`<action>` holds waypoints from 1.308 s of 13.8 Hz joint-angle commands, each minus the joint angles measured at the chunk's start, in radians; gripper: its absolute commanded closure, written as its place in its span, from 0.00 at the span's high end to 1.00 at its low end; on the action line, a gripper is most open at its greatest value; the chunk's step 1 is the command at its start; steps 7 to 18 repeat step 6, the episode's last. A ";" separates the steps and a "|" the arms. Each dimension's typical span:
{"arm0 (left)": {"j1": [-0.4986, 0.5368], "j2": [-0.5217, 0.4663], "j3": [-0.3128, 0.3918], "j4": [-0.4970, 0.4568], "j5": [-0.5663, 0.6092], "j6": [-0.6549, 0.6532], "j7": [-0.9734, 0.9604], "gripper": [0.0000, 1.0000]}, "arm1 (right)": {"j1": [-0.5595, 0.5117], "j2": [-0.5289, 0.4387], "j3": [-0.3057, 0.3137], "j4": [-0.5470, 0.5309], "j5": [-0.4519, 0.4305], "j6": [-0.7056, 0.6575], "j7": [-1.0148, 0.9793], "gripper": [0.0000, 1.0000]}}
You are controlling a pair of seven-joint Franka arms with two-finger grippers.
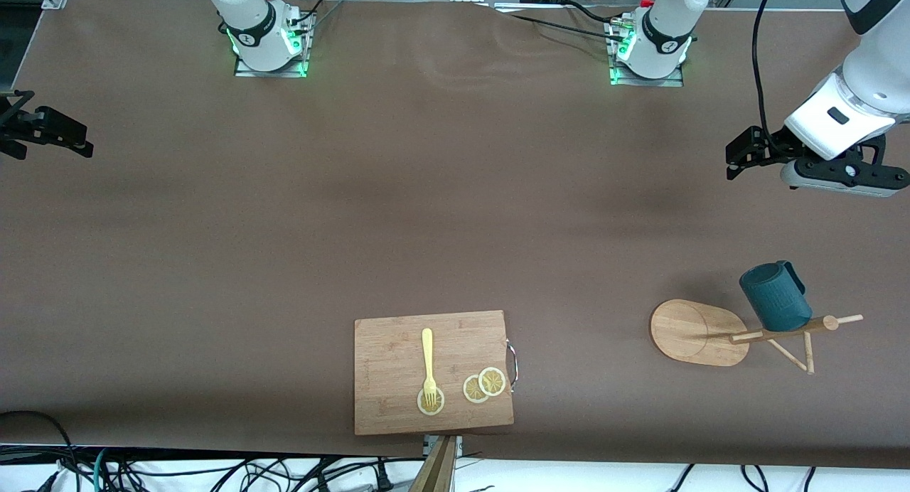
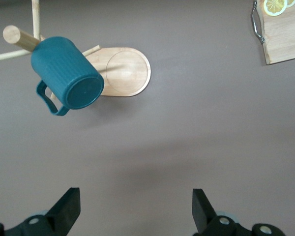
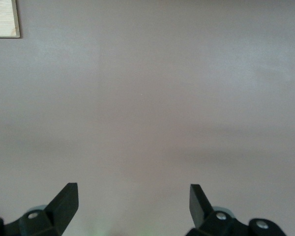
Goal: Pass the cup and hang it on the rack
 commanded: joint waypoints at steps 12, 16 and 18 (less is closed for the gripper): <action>0.000 -0.021 -0.024 -0.009 0.039 -0.012 -0.012 1.00 | -0.005 0.007 0.001 0.020 0.021 -0.004 0.003 1.00; 0.000 -0.021 -0.024 -0.009 0.039 -0.012 -0.012 1.00 | -0.005 0.007 0.001 0.020 0.021 -0.004 0.003 1.00; 0.000 -0.021 -0.024 -0.009 0.039 -0.012 -0.012 1.00 | -0.005 0.007 0.001 0.020 0.021 -0.004 0.003 1.00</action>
